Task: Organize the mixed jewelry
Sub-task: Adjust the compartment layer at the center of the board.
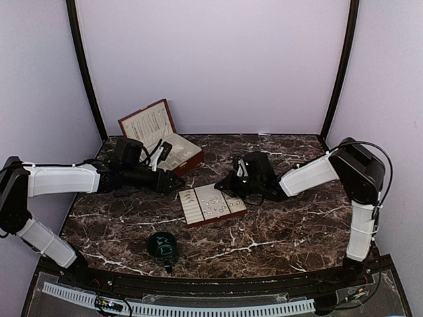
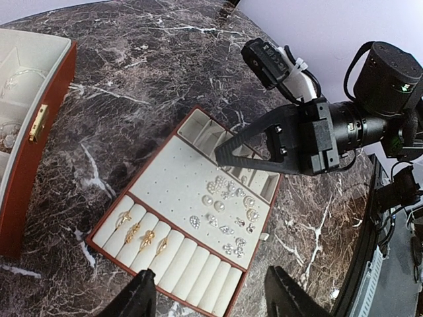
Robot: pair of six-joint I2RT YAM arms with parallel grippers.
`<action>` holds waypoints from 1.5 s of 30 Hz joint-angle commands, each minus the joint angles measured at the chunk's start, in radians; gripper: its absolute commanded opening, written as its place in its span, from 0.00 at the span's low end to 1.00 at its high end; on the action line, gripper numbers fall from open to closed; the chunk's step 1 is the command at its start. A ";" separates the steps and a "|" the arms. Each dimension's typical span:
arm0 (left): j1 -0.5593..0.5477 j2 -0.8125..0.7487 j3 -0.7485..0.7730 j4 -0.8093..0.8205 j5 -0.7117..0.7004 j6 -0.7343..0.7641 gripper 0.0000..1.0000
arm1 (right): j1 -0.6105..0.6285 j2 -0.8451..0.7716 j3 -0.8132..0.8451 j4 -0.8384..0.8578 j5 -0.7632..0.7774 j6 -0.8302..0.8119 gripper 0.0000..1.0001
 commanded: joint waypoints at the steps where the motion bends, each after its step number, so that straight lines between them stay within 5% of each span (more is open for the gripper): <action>1: 0.006 0.020 0.039 -0.024 -0.001 0.004 0.58 | -0.011 0.043 0.044 -0.004 -0.023 -0.027 0.00; 45: 0.006 0.031 0.047 -0.026 0.015 0.007 0.57 | -0.047 0.126 0.058 0.067 -0.064 -0.018 0.00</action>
